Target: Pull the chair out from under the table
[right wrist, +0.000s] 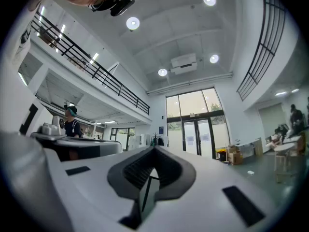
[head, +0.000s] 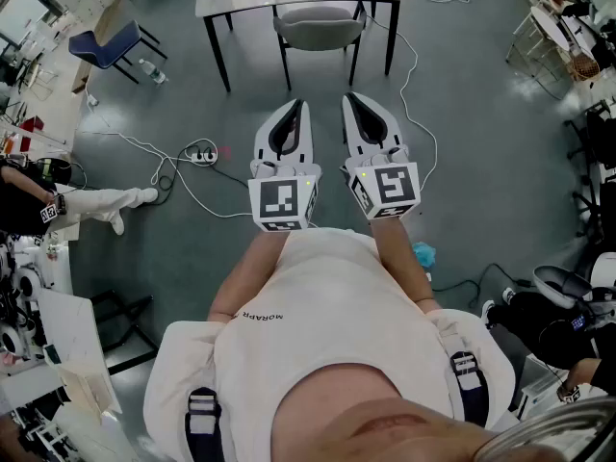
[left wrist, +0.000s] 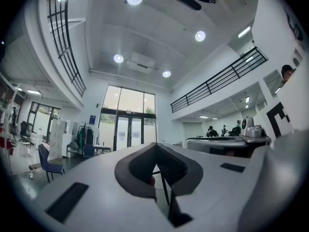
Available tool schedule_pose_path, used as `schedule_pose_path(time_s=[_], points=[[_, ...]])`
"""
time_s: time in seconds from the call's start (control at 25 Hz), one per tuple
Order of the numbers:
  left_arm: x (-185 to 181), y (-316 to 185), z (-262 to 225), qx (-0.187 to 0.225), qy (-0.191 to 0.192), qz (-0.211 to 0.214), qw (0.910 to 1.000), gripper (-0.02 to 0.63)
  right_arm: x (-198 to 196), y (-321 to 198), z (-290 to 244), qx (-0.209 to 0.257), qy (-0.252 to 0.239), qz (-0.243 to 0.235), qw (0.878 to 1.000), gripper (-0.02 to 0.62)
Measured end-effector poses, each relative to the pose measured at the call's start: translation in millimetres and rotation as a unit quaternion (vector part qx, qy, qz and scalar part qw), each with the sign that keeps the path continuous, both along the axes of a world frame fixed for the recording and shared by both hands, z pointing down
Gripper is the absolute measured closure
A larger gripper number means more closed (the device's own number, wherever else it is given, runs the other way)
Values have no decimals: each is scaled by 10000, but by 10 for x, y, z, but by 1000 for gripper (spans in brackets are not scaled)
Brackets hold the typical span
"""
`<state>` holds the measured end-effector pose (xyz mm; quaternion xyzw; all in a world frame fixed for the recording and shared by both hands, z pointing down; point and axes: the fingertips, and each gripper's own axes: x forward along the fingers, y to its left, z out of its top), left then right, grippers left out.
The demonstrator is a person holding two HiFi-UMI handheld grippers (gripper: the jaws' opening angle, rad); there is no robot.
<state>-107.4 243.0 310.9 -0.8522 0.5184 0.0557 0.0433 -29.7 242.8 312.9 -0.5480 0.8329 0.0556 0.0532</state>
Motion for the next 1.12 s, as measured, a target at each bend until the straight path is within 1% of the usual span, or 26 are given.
schedule_pose_path(time_s=[0.24,0.4,0.56,0.72,0.84,0.92,1.0,1.12], points=[[52,-43,1,-2,-13,-40,10000,603,47,-37,11,-28,-16,-68,10000,581],[150,-72,37,-40,-21,-66,10000,603,134,-47,32,-51,-19,-191,9998,581],[314,-116,85,-58,-57,-108,9999,603,314,-76,56,-74,16,-222,9997,581],[537,-125,121,-72,-35,-140,9999,603,572,-115,94,-124,-11,-247,9996,581],[693,-157,183,-144,1,-247,9996,603,781,-147,125,-135,-40,-295,9995,581],[736,-186,217,-196,38,-347,9992,603,886,-170,155,-136,-120,-334,9993,581],[734,-184,274,-237,-3,-431,9988,603,952,-174,219,-112,-253,-321,9991,581],[682,-225,359,-338,-48,-502,9982,603,968,-253,318,-192,-342,-293,9988,581]])
